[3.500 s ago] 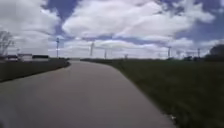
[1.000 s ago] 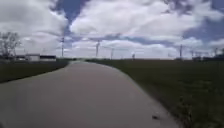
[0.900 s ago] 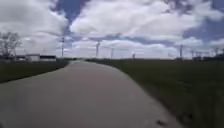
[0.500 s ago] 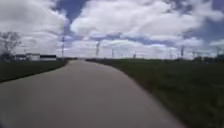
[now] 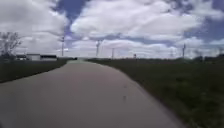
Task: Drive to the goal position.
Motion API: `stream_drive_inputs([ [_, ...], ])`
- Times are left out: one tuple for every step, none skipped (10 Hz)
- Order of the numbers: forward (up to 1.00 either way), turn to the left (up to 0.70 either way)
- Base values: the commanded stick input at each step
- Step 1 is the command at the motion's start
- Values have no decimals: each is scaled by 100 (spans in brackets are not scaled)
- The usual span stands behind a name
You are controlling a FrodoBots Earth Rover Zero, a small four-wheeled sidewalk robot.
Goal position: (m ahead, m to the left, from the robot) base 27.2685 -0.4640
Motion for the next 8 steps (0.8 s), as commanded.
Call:
stream_drive_inputs([
  [100, 0],
  [100, 0],
  [100, 0],
  [100, 0],
  [100, 0],
  [100, 0],
  [100, 0],
  [100, 0],
])
